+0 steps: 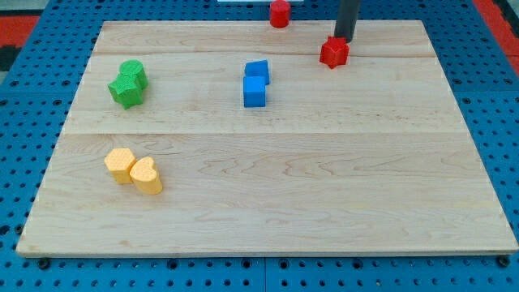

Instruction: Move the red circle to the right side slightly

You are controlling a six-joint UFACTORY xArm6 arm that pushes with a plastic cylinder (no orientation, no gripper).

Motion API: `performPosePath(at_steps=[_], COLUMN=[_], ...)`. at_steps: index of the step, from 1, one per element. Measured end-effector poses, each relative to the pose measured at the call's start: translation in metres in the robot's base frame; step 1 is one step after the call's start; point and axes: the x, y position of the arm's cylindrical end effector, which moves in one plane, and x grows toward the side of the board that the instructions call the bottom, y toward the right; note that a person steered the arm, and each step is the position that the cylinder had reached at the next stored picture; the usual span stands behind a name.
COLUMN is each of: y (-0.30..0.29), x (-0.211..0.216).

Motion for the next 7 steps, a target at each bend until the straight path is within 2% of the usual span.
performPosePath(at_steps=[1, 2, 3, 6, 7], y=[0.014, 0.048, 0.040, 0.013, -0.025], x=[-0.001, 0.019, 0.037, 0.038, 0.038])
